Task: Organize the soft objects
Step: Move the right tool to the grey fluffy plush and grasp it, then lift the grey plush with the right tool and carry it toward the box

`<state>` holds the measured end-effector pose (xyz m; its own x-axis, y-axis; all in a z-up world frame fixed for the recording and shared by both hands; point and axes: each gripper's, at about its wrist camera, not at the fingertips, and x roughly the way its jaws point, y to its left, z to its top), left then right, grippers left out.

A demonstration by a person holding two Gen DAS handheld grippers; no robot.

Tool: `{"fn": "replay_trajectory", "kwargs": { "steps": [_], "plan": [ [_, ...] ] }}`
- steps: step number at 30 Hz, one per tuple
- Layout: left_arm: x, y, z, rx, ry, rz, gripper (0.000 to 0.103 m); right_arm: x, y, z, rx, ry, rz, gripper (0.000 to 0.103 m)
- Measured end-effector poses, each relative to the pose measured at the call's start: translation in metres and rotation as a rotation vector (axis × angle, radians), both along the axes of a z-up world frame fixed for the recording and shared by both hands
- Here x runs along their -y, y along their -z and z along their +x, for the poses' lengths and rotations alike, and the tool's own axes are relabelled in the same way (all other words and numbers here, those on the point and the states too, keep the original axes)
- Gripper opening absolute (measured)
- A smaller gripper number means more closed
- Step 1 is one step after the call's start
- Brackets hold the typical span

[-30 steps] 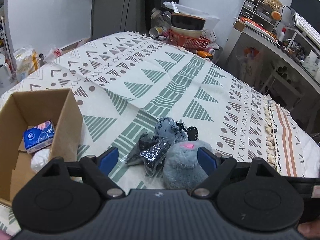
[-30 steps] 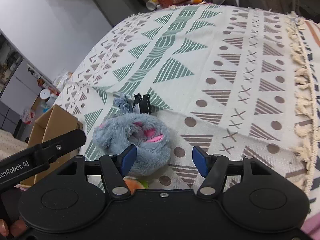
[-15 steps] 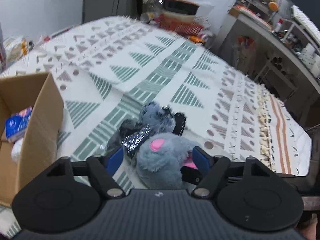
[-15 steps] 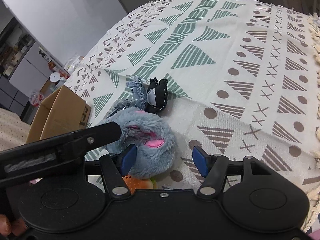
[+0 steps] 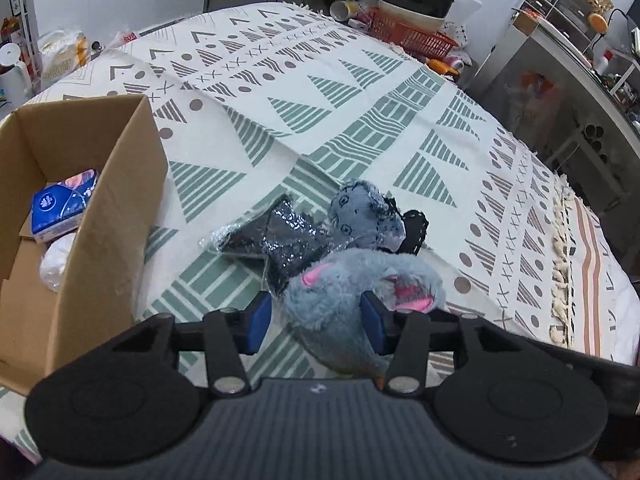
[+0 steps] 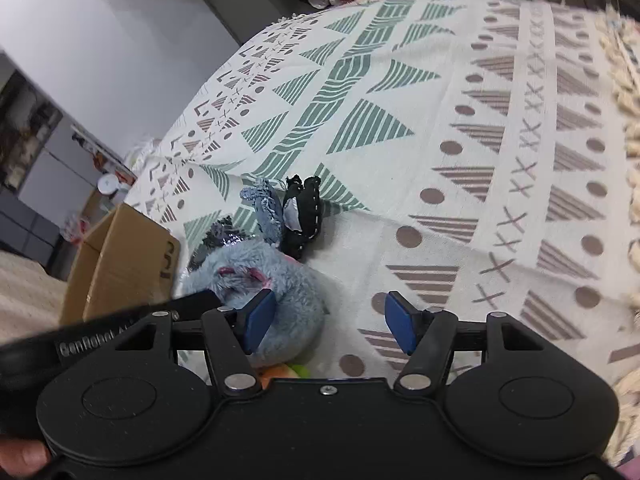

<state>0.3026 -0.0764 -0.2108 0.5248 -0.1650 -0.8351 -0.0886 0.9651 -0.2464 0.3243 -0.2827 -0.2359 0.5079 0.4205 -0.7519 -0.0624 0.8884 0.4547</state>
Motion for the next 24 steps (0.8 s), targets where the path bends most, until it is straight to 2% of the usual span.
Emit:
{"fn": "replay_trajectory", "kwargs": {
  "steps": [4, 12, 17, 22, 24],
  "plan": [
    [0.0, 0.0, 0.0, -0.005, 0.003, 0.005, 0.047, -0.003, 0.004, 0.005, -0.026, 0.019, 0.068, 0.054],
    [-0.006, 0.005, 0.0, -0.023, -0.01, -0.028, 0.047, -0.006, 0.015, 0.009, -0.072, 0.036, 0.168, 0.028],
    [-0.013, 0.011, 0.003, -0.049, -0.036, -0.11, 0.044, -0.007, 0.014, 0.007, -0.073, 0.026, 0.181, 0.024],
    [-0.015, 0.016, 0.005, -0.048, -0.062, -0.145, 0.04, -0.008, 0.013, 0.005, -0.077, 0.021, 0.179, 0.024],
    [-0.014, 0.015, 0.004, -0.042, -0.06, -0.144, 0.039, -0.005, 0.014, 0.005, -0.097, 0.034, 0.197, 0.029]
  ]
}}
